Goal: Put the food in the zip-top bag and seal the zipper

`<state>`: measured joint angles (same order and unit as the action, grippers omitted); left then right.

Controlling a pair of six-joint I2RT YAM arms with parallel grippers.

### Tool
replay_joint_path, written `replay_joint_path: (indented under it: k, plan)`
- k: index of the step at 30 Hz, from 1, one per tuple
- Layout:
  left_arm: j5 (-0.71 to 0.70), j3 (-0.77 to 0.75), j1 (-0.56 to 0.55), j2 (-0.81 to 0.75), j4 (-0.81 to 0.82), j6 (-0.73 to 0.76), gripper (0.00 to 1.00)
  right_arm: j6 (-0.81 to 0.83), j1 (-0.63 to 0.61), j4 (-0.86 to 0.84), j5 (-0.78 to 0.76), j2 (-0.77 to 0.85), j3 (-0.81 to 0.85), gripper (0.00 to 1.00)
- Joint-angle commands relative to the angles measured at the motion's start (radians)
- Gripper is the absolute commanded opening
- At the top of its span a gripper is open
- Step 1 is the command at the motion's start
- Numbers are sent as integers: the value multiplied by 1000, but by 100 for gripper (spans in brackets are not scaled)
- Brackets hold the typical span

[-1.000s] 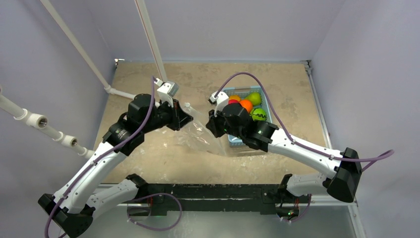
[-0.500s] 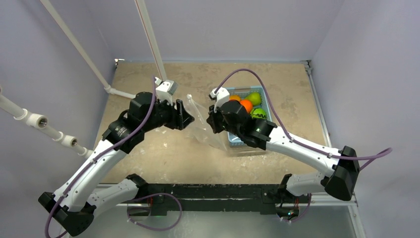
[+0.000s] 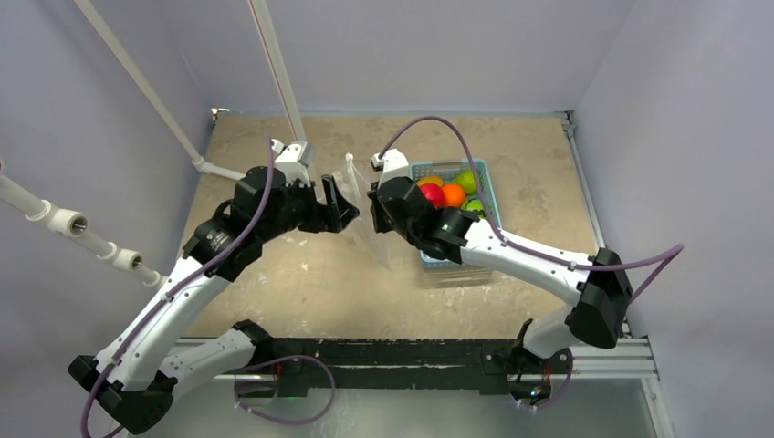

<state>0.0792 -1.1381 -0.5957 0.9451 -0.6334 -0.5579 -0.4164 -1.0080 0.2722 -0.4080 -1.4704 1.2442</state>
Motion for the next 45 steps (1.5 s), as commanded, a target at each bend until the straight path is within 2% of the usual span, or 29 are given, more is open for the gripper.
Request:
replay_joint_path:
  k: [1,5,12,27,36,45]
  plan:
    - [-68,-13,7,14,-21,-107,81,-81,-10,-14,-94,-21,87,0]
    - [-134,-1,7,26,-38,-165,81,-113,-17,-11,-120,-48,115,0]
    - [-150,-1,7,77,-14,-238,81,-126,-31,-33,-127,-63,126,0]
    - [-187,-79,7,172,-38,-244,83,-137,-43,-48,-141,-91,125,0]
    - [-209,-139,6,175,-76,-236,85,-155,-44,-44,-153,-114,126,0]
    - [-186,-123,5,196,-78,-239,85,-165,-44,-42,-155,-111,123,0]
